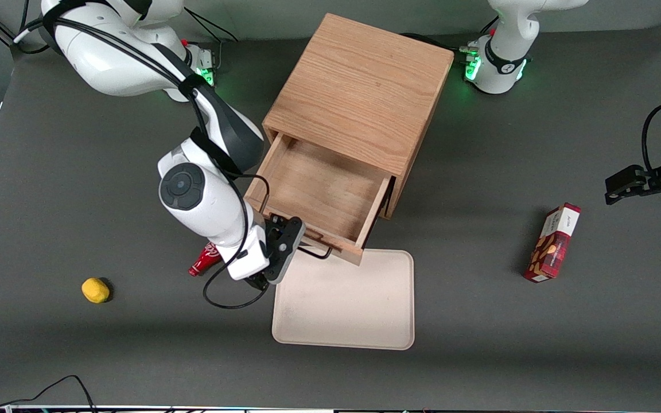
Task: Open upper drawer
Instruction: 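Pull the handle outward with the right gripper, sliding the drawer open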
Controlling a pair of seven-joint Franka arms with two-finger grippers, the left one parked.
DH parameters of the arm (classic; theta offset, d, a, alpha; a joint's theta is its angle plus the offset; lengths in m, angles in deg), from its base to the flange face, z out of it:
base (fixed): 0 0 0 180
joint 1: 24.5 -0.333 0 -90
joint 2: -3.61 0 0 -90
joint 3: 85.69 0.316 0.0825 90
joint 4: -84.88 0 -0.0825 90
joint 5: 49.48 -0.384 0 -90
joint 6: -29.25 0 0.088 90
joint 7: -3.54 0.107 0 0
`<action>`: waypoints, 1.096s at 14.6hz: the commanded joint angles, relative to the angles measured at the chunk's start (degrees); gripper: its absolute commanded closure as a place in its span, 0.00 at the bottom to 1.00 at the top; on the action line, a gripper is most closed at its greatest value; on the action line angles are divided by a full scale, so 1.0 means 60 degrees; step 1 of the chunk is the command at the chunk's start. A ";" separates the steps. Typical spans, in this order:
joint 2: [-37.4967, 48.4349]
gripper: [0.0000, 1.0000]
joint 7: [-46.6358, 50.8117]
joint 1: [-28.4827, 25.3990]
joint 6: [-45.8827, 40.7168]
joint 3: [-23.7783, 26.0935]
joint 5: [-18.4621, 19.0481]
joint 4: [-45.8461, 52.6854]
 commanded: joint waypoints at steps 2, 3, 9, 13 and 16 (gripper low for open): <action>-0.0225 0.00 -0.0480 0.0212 0.0011 -0.0116 0.0156 0.0606; -0.0239 0.00 -0.0525 0.0301 0.0025 -0.0116 0.0156 0.0693; -0.0167 0.00 -0.0205 0.0535 -0.0077 -0.0028 -0.0440 0.0899; 0.0957 0.00 0.1649 0.0624 -0.0762 -0.0116 -0.1733 0.0797; 0.2698 0.00 0.3705 0.1090 -0.2387 -0.0348 -0.1370 -0.0063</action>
